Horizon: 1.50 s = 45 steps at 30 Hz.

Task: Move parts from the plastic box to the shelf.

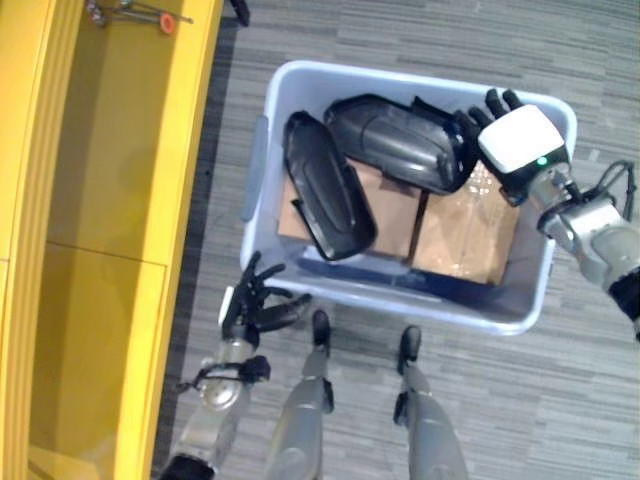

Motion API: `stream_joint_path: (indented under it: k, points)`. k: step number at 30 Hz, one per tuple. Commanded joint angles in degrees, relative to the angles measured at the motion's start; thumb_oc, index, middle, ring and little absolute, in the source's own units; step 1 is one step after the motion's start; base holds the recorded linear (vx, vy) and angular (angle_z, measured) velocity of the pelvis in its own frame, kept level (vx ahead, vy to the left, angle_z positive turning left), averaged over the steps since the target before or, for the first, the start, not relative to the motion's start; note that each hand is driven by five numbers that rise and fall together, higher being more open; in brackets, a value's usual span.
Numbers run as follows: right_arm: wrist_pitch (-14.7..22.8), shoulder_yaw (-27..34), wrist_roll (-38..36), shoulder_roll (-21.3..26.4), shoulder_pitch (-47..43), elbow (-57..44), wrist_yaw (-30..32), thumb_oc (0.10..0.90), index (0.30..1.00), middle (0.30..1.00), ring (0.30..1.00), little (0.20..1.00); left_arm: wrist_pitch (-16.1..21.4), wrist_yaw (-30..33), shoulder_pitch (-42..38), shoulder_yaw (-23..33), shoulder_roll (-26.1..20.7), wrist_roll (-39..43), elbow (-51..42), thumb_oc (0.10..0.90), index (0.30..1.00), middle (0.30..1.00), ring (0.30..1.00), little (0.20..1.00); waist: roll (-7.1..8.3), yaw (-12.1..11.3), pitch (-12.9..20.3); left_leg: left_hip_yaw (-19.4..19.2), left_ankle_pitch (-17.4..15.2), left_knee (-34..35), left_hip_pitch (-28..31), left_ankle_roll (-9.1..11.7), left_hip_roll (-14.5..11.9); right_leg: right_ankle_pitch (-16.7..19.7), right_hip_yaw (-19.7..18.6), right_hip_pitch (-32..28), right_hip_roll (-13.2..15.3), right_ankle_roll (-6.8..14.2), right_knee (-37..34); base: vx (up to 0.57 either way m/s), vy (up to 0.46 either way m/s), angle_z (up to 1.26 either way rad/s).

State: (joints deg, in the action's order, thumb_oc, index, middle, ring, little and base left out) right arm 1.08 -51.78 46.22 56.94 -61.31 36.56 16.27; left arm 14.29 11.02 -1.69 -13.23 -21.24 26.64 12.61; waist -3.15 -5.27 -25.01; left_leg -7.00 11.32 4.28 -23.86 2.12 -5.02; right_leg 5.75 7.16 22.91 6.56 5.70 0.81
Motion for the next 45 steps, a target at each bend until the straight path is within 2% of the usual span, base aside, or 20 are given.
stream_joint_path:
  k: [1,5,17,22,30,43,44,45]
  points:
    - [-1.34,-3.30,3.29,5.99,-8.91,-2.46,2.95,0.900,1.000,1.000,1.000,1.000,0.09,2.15,-0.54,-1.00,-0.18,0.26,-0.53,0.900,1.000,1.000,1.000,1.000,1.94,-0.43,0.72,1.57,0.01,-0.09,1.67,4.53,-2.22,-2.17,-0.07,2.74,-0.85,0.15,6.37,0.00,0.000,0.00]
    - [-1.34,-4.06,5.90,6.19,-8.31,-4.65,2.88,0.900,1.000,1.000,1.000,1.000,0.03,2.46,-0.88,-1.18,0.00,0.32,-0.45,0.900,1.000,1.000,1.000,1.000,1.86,-0.18,0.47,1.50,0.04,0.03,1.59,4.62,-2.19,-2.26,-0.16,3.02,-0.86,0.11,6.56,0.00,0.000,0.00]
    - [-0.33,-3.01,7.80,4.93,-6.05,-10.32,1.75,0.900,1.000,1.000,1.000,1.000,0.03,3.46,-1.20,-0.82,0.47,0.19,-0.63,0.900,1.000,1.000,1.000,1.000,1.50,-0.04,-0.17,1.57,0.07,0.17,1.27,4.78,-2.04,-2.16,0.07,3.64,-0.74,0.18,6.56,0.00,-0.001,0.01]
    - [-1.18,-6.66,7.38,3.99,-9.60,-1.72,2.71,0.900,1.000,1.000,1.000,1.000,0.79,3.79,-1.36,-0.91,0.16,0.26,-0.15,0.900,1.000,1.000,1.000,1.000,0.58,-0.40,-1.66,1.68,0.45,0.06,-0.20,5.02,-1.74,-1.82,0.05,5.25,-0.43,0.16,6.86,-0.02,-0.001,0.05]
    - [-2.61,-12.04,7.80,5.01,-14.02,7.91,2.84,0.900,1.000,1.000,1.000,1.000,1.42,3.80,-2.13,-1.23,-0.19,0.52,-0.06,0.900,1.000,1.000,1.000,1.000,-0.46,-0.71,-2.40,1.52,0.72,-0.16,-1.68,5.12,-1.49,-1.96,-0.15,7.47,-0.13,0.12,7.71,0.00,0.000,0.00]
    - [-4.18,-11.14,6.40,6.31,-14.65,10.69,3.88,0.900,1.000,1.000,1.000,1.000,1.57,3.99,-2.95,-1.33,0.15,0.81,0.23,0.900,1.000,1.000,1.000,1.000,-1.25,-0.40,-2.89,1.32,0.42,-0.44,-2.69,5.05,-0.90,-2.14,-0.63,9.17,0.13,0.12,8.57,0.00,0.001,0.01]
    - [-4.29,-10.68,5.25,5.37,-13.81,13.13,3.49,0.631,0.624,0.624,0.624,0.624,1.54,3.93,-3.10,-1.49,0.40,0.91,0.24,0.900,1.000,1.000,1.000,1.000,-1.55,-0.42,-3.09,1.35,0.44,-0.40,-2.93,4.98,-0.72,-2.03,-0.84,9.65,0.13,0.09,8.68,0.01,0.004,0.03]
    - [-4.28,-10.67,5.24,5.35,-13.79,13.17,3.51,0.541,0.498,0.498,0.498,0.498,1.54,3.93,-3.10,-1.50,0.38,0.91,0.25,0.900,1.000,1.000,1.000,1.000,-1.53,-0.44,-3.07,1.34,0.44,-0.39,-2.95,4.98,-0.72,-2.04,-0.85,9.69,0.13,0.09,8.71,0.02,0.003,0.04]
